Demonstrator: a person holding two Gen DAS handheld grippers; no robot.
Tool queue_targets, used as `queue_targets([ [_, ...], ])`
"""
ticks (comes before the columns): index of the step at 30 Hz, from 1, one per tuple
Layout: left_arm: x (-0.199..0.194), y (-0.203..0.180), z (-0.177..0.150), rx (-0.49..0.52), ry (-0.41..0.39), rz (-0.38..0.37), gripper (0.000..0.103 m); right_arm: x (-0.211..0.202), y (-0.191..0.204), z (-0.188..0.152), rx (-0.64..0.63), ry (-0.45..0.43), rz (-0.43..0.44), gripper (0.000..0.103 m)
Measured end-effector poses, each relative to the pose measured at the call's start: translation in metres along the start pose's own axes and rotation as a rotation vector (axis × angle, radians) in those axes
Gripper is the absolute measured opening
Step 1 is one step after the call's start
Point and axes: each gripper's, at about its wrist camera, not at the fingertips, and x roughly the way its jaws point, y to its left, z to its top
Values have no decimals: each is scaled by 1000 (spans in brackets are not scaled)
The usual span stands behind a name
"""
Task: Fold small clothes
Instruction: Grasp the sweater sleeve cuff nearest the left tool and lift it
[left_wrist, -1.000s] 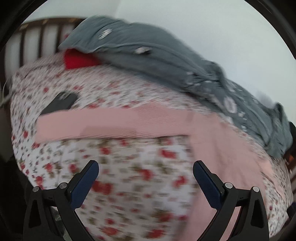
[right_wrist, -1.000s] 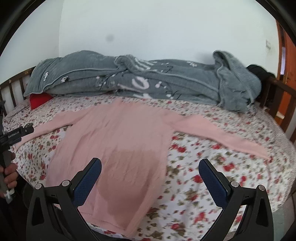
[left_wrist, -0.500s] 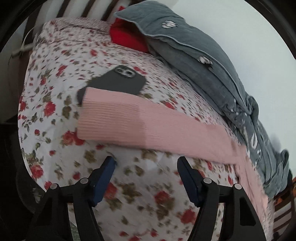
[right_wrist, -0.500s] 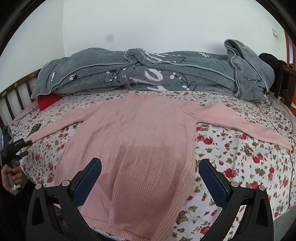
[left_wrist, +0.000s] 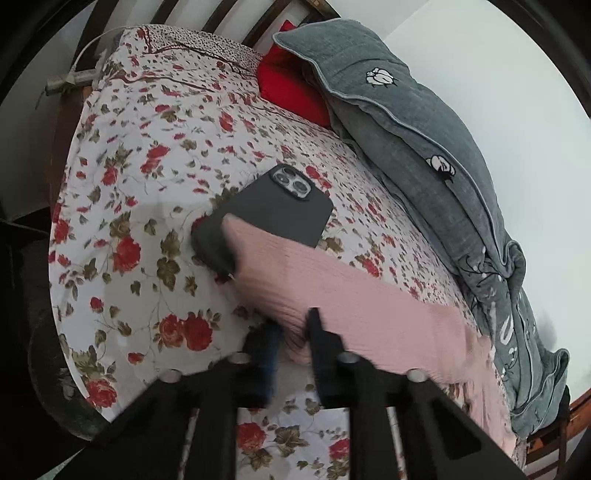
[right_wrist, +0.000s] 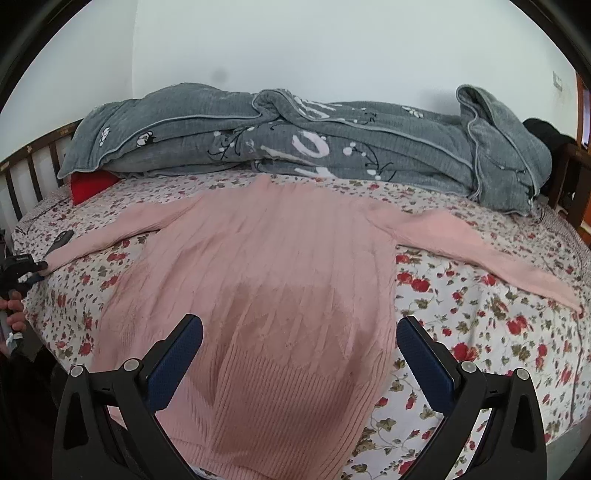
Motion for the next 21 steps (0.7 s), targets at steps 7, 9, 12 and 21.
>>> queue_targets([
  [7,-29,-71,10,190,-95,54,10,8,-27,-5,36,14,24,103],
  [9,-34,-99,11,237,-106,42,10,8,-38,-6,56,12,29,103],
  [12,-40,-153,6,322,-115,12,10,7,-60,-6,91,3,35,103],
  [21,-31,-352,-66,589,-103,-154,9,-17,-139,-10,143,-29,-40,103],
])
